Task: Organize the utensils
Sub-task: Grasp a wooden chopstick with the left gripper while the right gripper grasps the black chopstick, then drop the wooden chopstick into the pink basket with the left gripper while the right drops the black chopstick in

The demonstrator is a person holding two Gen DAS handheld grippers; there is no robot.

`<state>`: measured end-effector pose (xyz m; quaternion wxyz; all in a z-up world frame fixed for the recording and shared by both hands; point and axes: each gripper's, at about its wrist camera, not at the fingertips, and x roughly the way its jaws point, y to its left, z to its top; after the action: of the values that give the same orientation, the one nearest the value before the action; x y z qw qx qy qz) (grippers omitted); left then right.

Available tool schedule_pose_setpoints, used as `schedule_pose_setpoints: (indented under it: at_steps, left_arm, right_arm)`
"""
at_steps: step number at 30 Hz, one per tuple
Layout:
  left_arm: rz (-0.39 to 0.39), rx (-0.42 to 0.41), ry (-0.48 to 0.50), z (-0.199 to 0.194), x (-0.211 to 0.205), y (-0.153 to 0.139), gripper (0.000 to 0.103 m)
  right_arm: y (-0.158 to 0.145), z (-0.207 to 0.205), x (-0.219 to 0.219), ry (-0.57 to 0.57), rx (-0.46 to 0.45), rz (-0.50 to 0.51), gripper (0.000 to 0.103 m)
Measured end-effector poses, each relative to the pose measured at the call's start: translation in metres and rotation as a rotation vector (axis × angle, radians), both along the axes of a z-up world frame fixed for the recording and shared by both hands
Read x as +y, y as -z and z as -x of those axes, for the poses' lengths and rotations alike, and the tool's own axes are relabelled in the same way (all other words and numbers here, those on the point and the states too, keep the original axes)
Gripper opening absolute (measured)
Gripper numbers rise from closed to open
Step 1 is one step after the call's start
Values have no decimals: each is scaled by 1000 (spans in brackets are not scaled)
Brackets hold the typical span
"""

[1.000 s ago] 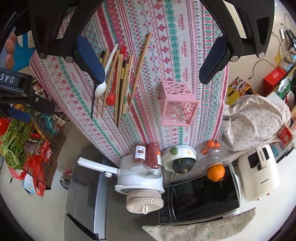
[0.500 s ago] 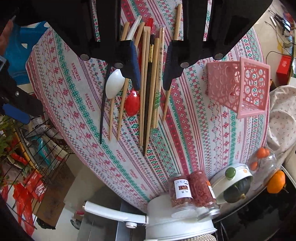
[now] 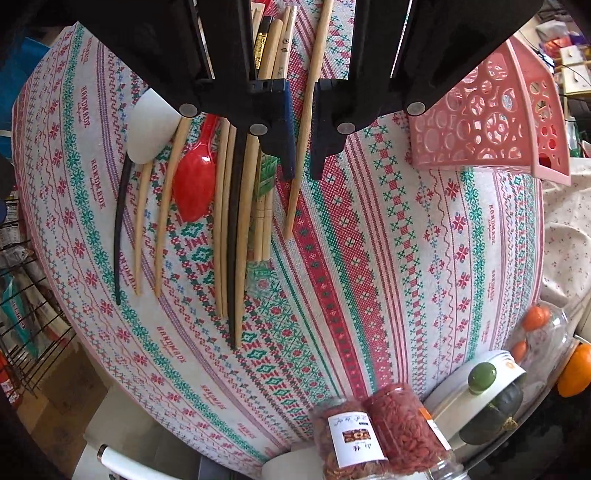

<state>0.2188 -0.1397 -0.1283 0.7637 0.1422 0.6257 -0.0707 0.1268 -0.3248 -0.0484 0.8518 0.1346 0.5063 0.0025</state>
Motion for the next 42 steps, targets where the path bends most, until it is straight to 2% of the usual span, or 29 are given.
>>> schedule_pose_setpoints:
  at_steps: [6, 11, 16, 23, 28, 31, 32, 35, 36, 40, 42]
  left_arm:
    - [-23, 45, 11, -4, 1, 9, 7]
    - [-36, -16, 42, 1, -5, 6, 5]
    - [65, -137, 107, 44, 0, -36, 5]
    - [197, -272, 62, 93, 46, -85, 5]
    - [263, -335, 27, 124, 82, -96, 5]
    - [322, -333, -5, 131, 99, -97, 5]
    - [338, -337, -17, 133, 104, -98, 5]
    - [368, -351, -48, 135, 116, -100, 5]
    - [377, -352, -54, 136, 119, -100, 5]
    - [390, -387, -47, 142, 124, -105, 5]
    - [392, -409, -41, 148, 126, -110, 5]
  right_arm:
    - [9, -9, 5, 11, 33, 4, 73]
    - [27, -22, 7, 29, 84, -57, 73]
    - [44, -29, 7, 51, 127, -57, 73]
    - [61, -41, 23, 49, 181, -25, 73]
    - [67, -47, 44, 46, 195, 133, 67]
    - [67, -48, 54, 36, 191, 146, 58]
    - [66, -48, 57, 29, 185, 142, 49]
    - [65, -47, 70, -15, 179, 227, 19]
    - [66, -46, 70, -16, 176, 220, 17]
    - [66, -43, 58, 6, 162, 113, 10]
    - [65, -38, 47, 9, 156, -9, 6]
